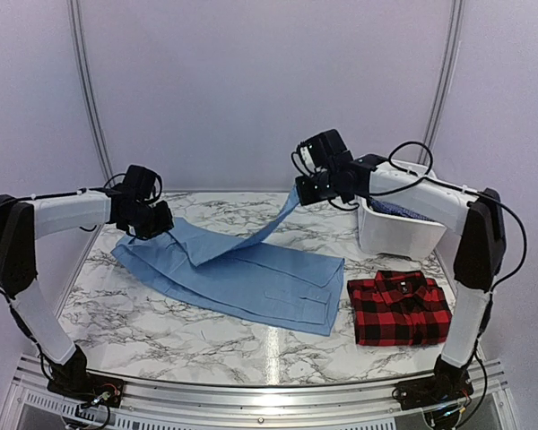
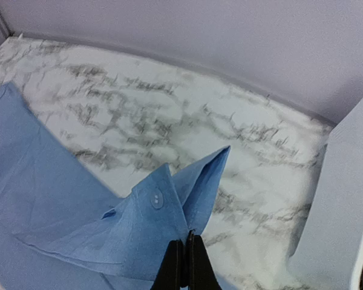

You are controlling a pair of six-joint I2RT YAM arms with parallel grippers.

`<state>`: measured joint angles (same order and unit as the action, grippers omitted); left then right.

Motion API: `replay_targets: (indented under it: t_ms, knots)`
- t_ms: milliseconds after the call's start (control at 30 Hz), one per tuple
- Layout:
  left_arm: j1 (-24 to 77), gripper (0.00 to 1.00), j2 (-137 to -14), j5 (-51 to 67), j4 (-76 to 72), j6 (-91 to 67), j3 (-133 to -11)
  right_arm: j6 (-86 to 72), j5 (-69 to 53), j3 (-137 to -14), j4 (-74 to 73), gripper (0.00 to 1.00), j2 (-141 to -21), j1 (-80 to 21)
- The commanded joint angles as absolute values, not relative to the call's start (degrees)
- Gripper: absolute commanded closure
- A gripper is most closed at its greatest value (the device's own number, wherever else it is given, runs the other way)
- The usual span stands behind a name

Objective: Fold and stack the long sleeve shirts
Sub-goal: Flatten out the crumpled shirt at the center of the board.

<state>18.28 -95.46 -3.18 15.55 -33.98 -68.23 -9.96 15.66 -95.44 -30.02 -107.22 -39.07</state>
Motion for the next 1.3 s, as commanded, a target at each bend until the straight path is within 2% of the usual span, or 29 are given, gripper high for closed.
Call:
replay_targets:
  t_ms: [0, 167, 267, 467, 667, 833, 967, 1267]
  knots:
    - [19.9, 0.75, -98.7, 4.8, 10.6, -38.5, -63.3, -3.7, 24.4, -110.6, -29.0, 1.0, -115.8, -32.8]
    - [19.9, 0.75, -99.7, 4.6, 9.4, -39.1, -58.5, -0.1, 31.6, -130.4, -29.3, 1.0, -129.0, -26.3]
    - [19.4, 0.76, -99.4, 3.5, 9.6, -38.6, -56.0, -0.1, 31.3, -138.3, -28.3, 1.0, -133.9, -23.8]
    - [15.7, 0.79, -98.0, 1.0, 10.3, -39.0, -50.6, 2.1, 30.8, -133.1, -20.3, 1.0, -132.4, -21.9]
    - [8.6, 0.79, -97.0, -0.8, 10.9, -37.6, -48.9, 4.6, 32.6, -133.7, -18.6, 1.0, -132.8, -21.3]
    - [3.7, 0.79, -100.3, -2.6, 12.8, -35.3, -54.6, 5.0, 33.9, -132.9, -19.8, 1.0, -131.8, -21.3]
    - [3.0, 0.78, -106.6, -4.1, 15.9, -33.3, -65.4, 5.5, 37.1, -129.8, -20.7, 1.0, -129.0, -20.9]
    - [6.9, 0.73, -120.7, 6.6, 20.7, -30.1, -86.4, 4.3, 39.4, -118.2, -19.8, 1.0, -118.6, -16.0]
